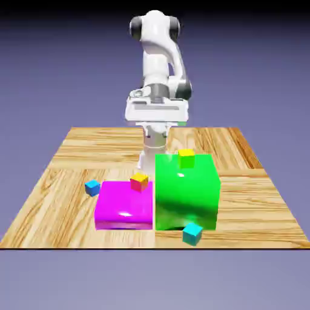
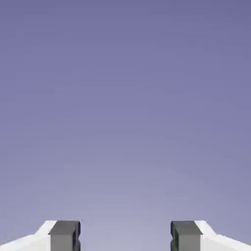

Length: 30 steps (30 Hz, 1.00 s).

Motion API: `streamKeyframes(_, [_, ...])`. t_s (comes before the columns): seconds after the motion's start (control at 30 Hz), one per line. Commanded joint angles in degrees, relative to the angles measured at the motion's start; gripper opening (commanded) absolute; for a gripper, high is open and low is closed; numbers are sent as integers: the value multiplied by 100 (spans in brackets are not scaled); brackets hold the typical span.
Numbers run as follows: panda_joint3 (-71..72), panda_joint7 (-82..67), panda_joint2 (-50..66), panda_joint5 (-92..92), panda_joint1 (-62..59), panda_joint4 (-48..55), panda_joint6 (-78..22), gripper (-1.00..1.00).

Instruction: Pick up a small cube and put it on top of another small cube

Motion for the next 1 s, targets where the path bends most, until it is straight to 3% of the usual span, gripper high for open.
streamKeyframes(0.0, [34,74,208,45,-27,198,-217,0])
streamKeyframes(0.97, [1031,2216,6230,1355,-811,5924,-6488,0])
